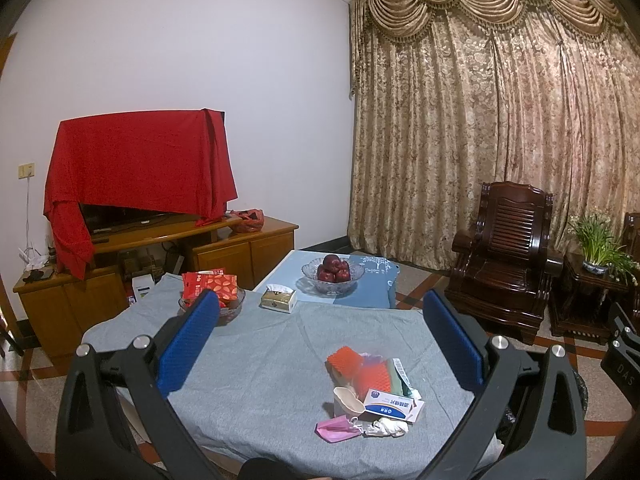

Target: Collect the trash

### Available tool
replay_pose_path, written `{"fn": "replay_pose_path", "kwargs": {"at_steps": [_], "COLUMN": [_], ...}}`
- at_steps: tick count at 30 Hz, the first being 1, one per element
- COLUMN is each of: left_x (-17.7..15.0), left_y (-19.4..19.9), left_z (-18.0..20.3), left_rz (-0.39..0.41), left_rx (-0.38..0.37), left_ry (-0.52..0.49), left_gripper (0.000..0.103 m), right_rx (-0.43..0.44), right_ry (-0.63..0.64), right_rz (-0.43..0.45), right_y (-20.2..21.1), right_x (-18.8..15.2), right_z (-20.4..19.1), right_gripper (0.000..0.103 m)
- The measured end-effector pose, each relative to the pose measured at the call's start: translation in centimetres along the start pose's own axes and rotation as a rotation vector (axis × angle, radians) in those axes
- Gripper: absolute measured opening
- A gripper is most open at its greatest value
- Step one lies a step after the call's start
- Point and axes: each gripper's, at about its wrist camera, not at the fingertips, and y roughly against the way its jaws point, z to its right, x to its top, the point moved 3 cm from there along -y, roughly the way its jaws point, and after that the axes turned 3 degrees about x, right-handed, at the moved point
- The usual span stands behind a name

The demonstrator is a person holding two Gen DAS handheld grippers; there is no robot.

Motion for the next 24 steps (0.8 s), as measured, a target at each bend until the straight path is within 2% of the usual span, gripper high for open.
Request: {"fn": "replay_pose_path", "kwargs": {"at_steps": [24], "left_x": [0.1], "left_y": [0.2], "left_z": [-0.1], "left_rz": [-0.003], "left_rx": [0.002], "left_ry": [0.001], "left_gripper": [0.098], "right_rx": [0.002], "right_ry": [0.002], "right_rz": [-0.003], "right_y": [0.3], "right_x": [0.1], "right_z": [1.2], "right_gripper": [0.097]}}
